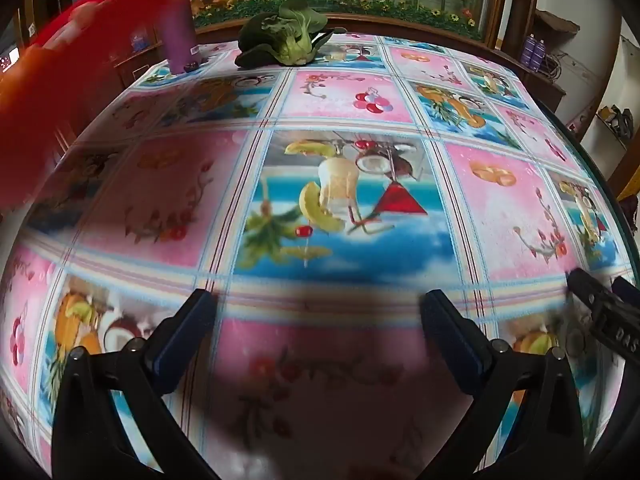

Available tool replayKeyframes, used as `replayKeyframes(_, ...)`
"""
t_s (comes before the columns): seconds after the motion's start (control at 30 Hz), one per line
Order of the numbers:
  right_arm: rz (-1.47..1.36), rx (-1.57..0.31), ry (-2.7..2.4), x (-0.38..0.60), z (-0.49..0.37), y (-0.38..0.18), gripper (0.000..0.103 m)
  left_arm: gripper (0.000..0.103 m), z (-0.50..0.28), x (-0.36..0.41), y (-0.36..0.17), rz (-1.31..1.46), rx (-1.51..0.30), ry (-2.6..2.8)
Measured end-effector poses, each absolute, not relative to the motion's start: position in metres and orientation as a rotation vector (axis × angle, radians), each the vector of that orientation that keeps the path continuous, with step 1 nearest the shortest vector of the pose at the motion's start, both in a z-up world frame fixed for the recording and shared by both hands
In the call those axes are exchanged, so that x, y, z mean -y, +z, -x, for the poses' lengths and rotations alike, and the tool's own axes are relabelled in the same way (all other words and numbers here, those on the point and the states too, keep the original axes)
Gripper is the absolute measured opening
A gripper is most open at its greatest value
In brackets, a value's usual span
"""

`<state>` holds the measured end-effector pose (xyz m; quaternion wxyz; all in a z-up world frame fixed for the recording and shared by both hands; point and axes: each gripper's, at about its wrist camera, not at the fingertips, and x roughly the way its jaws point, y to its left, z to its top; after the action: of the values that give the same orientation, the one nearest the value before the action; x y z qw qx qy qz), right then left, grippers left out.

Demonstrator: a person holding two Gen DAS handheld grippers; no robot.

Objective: Organize fruits

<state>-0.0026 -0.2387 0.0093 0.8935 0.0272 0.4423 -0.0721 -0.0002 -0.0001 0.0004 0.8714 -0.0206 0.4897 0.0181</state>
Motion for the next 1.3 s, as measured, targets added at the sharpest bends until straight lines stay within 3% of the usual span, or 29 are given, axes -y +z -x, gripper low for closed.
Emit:
replayKeyframes(0.17, -0.057, -0.92, -0.149, 0.239, 0.003, 0.009, 0.103, 0.103, -0.016, -0.007, 0.0, 0.047, -1.023, 0.039)
replayKeyframes(0.33, -0.057, -0.919, -0.149, 0.239, 0.003, 0.009, 0.103, 0.103, 0.019, 0.007, -0.001, 0.038, -0.933, 0.055)
replayKeyframes(1.3, -0.056, -0.919, -0.15, 0.238, 0.002, 0.009, 0.103, 0.103, 0.025, 0.004, -0.003, 0.043, -0.945, 0.051)
